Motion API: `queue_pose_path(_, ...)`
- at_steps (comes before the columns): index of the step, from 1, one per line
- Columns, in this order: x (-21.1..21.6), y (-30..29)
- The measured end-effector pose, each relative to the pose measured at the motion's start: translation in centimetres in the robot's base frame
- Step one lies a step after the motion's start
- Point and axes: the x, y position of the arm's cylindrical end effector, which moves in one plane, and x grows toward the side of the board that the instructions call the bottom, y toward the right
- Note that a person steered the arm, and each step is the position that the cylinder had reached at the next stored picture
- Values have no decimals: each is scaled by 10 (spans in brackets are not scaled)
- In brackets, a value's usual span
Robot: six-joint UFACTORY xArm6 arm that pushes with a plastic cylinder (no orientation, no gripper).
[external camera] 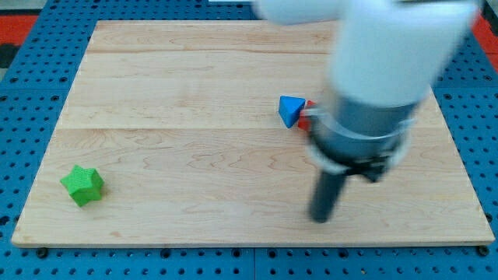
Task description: Put the green star at the top center
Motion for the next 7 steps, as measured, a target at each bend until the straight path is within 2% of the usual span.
queue_pose_path(2, 10, -218)
queue_pose_path(3, 2, -296)
queue_pose_path(4, -56, -286)
queue_pose_path(5, -64, -226)
queue_pose_path(6, -58, -210)
queue_pose_path(7, -83, -159)
